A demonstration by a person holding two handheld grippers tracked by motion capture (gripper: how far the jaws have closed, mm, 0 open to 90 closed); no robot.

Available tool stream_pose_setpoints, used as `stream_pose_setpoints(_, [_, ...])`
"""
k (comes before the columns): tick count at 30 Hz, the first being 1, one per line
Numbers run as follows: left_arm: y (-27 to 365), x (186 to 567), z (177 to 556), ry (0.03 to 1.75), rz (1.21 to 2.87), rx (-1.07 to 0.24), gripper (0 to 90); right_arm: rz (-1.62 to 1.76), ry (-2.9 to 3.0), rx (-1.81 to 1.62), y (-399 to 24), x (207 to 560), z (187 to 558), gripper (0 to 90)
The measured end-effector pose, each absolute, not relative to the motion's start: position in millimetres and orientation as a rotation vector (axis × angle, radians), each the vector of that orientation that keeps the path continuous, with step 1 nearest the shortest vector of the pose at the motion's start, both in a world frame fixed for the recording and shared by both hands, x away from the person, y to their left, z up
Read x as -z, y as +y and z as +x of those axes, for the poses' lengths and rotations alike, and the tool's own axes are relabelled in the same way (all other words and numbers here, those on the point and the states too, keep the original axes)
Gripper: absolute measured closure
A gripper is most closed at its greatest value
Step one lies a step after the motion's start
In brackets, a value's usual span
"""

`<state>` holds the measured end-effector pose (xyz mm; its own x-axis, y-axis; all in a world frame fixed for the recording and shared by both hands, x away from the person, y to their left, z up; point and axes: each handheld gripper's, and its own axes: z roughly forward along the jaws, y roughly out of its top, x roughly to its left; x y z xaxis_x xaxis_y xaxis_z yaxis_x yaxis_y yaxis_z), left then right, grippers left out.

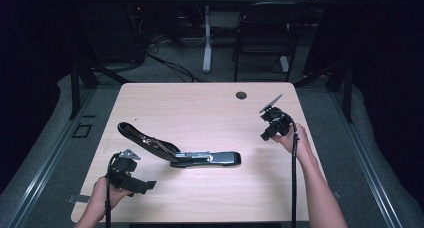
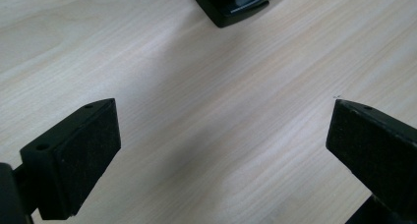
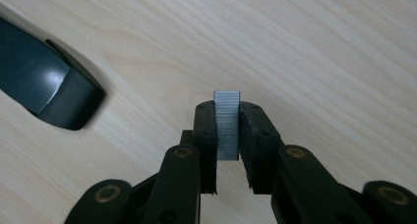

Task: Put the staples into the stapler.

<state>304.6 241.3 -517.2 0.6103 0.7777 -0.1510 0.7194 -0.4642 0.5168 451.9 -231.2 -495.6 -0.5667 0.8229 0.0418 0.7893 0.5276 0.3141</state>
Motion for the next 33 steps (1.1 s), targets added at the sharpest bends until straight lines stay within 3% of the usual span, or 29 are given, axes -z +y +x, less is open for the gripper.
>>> stream_pose_setpoints(33, [248, 515, 311, 1.178, 2.246, -0.187, 0.2, 1.01, 2.863, -0.509, -179, 484, 431, 78.3])
